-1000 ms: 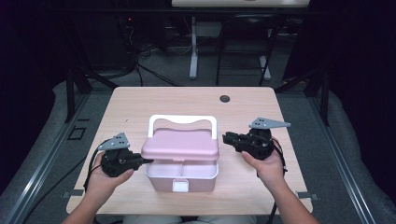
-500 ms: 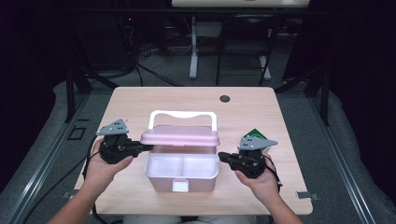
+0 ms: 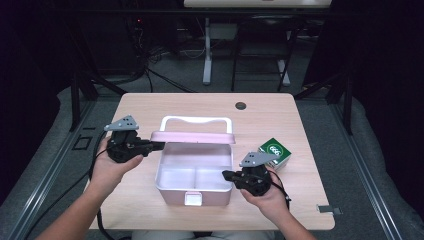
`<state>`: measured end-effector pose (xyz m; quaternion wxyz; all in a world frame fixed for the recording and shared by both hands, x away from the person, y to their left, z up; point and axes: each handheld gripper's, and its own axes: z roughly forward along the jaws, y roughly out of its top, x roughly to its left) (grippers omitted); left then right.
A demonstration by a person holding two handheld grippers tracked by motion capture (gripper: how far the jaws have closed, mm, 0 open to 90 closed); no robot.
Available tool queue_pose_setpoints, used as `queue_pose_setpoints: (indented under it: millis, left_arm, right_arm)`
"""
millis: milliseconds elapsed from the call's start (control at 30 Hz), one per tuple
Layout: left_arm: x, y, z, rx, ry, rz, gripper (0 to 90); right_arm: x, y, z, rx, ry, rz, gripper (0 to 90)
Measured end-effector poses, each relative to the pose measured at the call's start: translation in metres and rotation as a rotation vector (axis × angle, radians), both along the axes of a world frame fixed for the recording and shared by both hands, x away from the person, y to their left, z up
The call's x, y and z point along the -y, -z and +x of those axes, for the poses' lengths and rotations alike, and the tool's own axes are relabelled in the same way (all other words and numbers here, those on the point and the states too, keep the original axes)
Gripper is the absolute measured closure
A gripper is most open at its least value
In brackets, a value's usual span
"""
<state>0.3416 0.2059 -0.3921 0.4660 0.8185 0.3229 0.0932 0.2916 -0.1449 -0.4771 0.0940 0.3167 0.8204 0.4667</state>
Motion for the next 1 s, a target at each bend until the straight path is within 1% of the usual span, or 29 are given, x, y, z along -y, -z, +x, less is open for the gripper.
queue_pose_setpoints:
  millis: [200, 367, 433, 500, 633, 700, 733, 833, 867, 1000]
  left_arm:
    - [0.004, -0.008, 0.007, 0.0, -0.008, 0.041, 89.6]
    - [0.005, -0.013, 0.012, -0.005, -0.008, 0.073, 89.5]
    - [0.006, -0.015, 0.013, -0.014, -0.004, 0.074, 89.5]
    - [0.006, -0.017, 0.014, -0.015, -0.002, 0.084, 89.3]
    - [0.006, -0.019, 0.019, -0.038, 0.003, 0.09, 89.4]
    - [0.006, -0.021, 0.022, -0.049, 0.004, 0.103, 89.4]
    - [0.007, -0.022, 0.024, -0.046, 0.004, 0.112, 89.5]
    - [0.009, -0.026, 0.028, -0.052, 0.001, 0.154, 89.3]
    - [0.009, -0.027, 0.029, -0.047, 0.002, 0.168, 89.2]
    - [0.009, -0.03, 0.035, -0.057, -0.001, 0.189, 89.0]
  right_arm:
    - [-0.01, 0.005, -0.001, -0.012, -0.031, -0.022, 90.0]
    - [-0.012, 0.009, -0.002, -0.024, -0.044, -0.033, 90.0]
    - [-0.012, 0.009, -0.002, -0.029, -0.047, -0.031, 90.0]
    - [-0.012, 0.009, -0.002, -0.029, -0.049, -0.032, 90.0]
    - [-0.011, 0.009, -0.003, -0.027, -0.053, -0.029, 90.0]
    - [-0.011, 0.01, -0.004, -0.028, -0.054, -0.026, 90.0]
    - [-0.011, 0.01, -0.004, -0.028, -0.054, -0.025, 90.0]
    - [-0.011, 0.01, -0.004, -0.025, -0.053, -0.022, 90.0]
    - [-0.011, 0.01, -0.004, -0.025, -0.053, -0.02, 90.0]
    - [-0.01, 0.01, -0.003, -0.04, -0.048, -0.013, 90.0]
